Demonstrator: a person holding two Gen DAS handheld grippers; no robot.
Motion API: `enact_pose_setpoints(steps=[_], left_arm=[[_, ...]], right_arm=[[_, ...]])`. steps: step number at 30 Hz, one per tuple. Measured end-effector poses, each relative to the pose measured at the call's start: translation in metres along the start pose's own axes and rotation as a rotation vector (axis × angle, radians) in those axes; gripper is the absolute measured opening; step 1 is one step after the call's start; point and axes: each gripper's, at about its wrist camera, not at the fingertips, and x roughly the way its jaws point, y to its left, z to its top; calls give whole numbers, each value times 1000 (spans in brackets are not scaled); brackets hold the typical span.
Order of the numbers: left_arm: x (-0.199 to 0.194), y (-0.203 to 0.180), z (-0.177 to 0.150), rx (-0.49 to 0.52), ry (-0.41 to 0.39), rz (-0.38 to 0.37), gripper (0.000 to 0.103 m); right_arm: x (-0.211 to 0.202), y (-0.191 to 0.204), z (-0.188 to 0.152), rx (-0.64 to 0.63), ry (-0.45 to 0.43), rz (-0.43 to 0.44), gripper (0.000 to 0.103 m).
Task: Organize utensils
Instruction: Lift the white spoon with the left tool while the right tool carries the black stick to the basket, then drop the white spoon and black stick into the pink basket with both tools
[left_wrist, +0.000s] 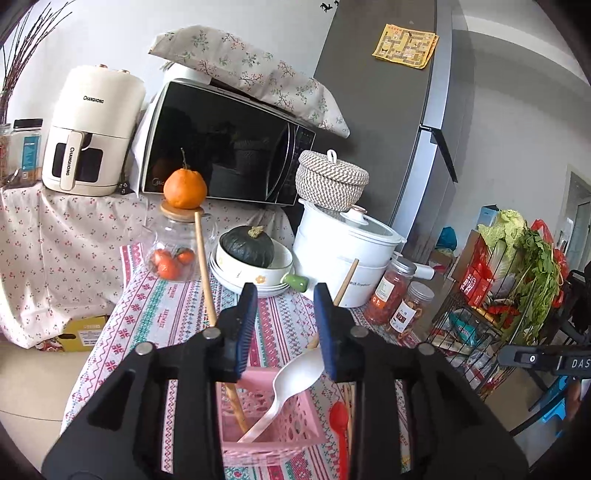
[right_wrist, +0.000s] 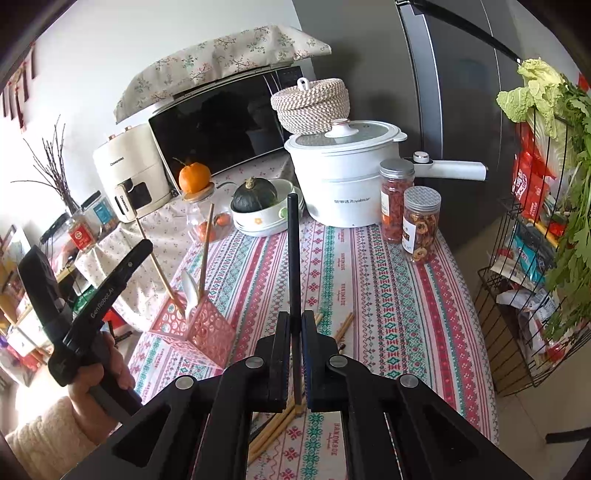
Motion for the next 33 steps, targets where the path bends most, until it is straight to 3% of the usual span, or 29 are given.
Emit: enact_pose_setpoints(steps=[3, 7, 10, 14, 19, 23, 28, 33], left_arm=[[-13, 0, 5, 3, 48, 35, 46], [-36, 5, 10, -9, 105, 72, 68], [-50, 11, 10, -23, 193, 94, 80], [-59, 23, 2, -52, 326, 146, 89], [-57, 41, -23, -120, 454, 196, 94], [-47, 43, -41, -122, 581, 174, 94], [-41, 43, -52, -108, 648, 160, 94], [-39, 48, -57, -131, 693, 143, 94]], right_arm=[[-6, 9, 1, -8, -17, 15, 6], [-16, 21, 4, -16, -38, 50, 6], [-25, 31, 7, -22, -61, 79, 6], [-32, 46, 14, -18, -82, 118, 6], [-38, 68, 29, -13, -118, 151, 6], [-39, 85, 46, -9, -152, 170, 6], [-24, 109, 65, -13, -189, 185, 6], [13, 130, 67, -28, -149, 198, 6]])
